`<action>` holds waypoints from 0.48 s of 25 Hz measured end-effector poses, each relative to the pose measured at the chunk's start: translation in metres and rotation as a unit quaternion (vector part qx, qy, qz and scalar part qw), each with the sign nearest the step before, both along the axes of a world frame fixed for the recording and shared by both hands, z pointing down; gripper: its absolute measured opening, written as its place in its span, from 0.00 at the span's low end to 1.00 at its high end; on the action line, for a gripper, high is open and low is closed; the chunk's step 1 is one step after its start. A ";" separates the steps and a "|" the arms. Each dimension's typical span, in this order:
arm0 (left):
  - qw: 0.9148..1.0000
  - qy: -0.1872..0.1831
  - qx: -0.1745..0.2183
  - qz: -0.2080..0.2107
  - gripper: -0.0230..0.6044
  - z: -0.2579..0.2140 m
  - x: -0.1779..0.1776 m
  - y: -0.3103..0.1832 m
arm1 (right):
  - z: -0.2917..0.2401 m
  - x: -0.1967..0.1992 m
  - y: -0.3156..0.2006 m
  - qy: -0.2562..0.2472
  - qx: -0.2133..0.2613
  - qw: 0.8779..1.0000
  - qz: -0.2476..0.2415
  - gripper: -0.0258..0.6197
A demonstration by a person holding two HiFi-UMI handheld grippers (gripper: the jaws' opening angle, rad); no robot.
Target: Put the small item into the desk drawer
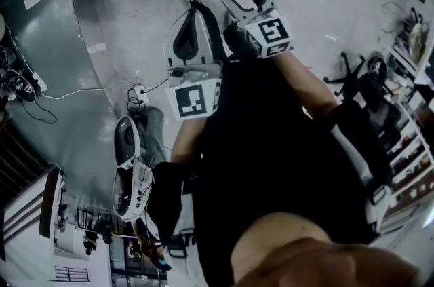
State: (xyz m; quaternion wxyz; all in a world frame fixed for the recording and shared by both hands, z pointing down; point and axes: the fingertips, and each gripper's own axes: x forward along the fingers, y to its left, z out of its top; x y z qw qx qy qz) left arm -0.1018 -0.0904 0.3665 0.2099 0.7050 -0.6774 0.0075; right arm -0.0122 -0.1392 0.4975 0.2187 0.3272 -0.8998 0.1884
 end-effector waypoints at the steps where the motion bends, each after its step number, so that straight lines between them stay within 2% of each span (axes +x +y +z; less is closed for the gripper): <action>1: 1.000 0.001 -0.002 0.000 0.02 0.003 -0.003 -0.001 | 0.007 -0.002 -0.002 0.003 -0.004 1.000 0.004 0.44; 12: 1.000 0.011 -0.021 0.013 0.02 0.022 -0.018 -0.022 | 0.074 -0.020 -0.027 0.043 -0.042 0.998 0.026 0.44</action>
